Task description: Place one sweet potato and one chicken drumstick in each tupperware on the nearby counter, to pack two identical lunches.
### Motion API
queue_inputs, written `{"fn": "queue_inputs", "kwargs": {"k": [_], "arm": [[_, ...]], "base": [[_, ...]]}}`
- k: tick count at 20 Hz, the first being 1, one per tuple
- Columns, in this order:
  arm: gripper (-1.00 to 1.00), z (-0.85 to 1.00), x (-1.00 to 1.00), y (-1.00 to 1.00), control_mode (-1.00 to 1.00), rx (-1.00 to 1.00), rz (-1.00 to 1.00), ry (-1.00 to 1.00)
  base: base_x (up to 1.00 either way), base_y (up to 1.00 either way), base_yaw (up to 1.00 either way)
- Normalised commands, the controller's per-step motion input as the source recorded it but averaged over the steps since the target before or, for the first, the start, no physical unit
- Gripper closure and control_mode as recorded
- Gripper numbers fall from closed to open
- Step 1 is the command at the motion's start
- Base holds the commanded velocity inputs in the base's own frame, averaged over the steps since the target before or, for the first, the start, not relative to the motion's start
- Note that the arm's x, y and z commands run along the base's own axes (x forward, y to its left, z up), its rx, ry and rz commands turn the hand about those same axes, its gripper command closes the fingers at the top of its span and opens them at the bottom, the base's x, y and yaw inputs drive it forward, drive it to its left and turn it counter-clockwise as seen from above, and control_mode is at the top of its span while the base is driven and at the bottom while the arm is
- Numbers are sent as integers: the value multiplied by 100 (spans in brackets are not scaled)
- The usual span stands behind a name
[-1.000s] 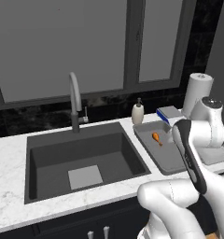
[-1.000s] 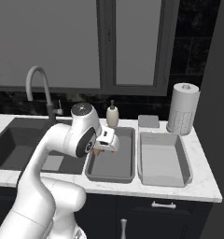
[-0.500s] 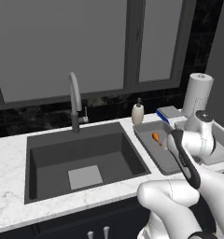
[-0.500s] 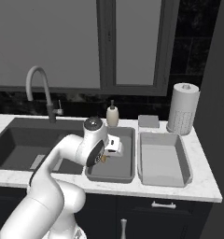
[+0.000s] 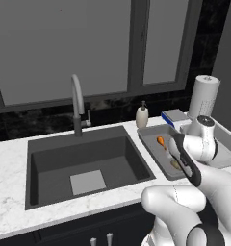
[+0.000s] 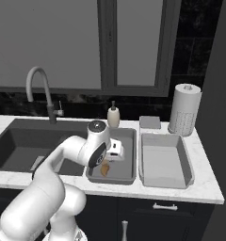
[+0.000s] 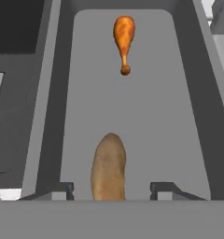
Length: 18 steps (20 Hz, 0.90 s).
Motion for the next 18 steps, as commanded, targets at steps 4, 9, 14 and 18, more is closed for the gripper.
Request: {"fn": "queue_inputs", "kwargs": {"k": [4, 9, 14, 18], "arm": [[-100, 1, 4, 3, -100, 0, 0, 0], [-100, 28, -6, 47, -100, -9, 0, -1], [-100, 65, -25, 100, -100, -12, -3, 0], [-100, 56, -78, 87, -100, 0, -12, 0]], "base": [[0, 0, 0], [0, 0, 0], [0, 0, 0], [0, 0, 0]]}}
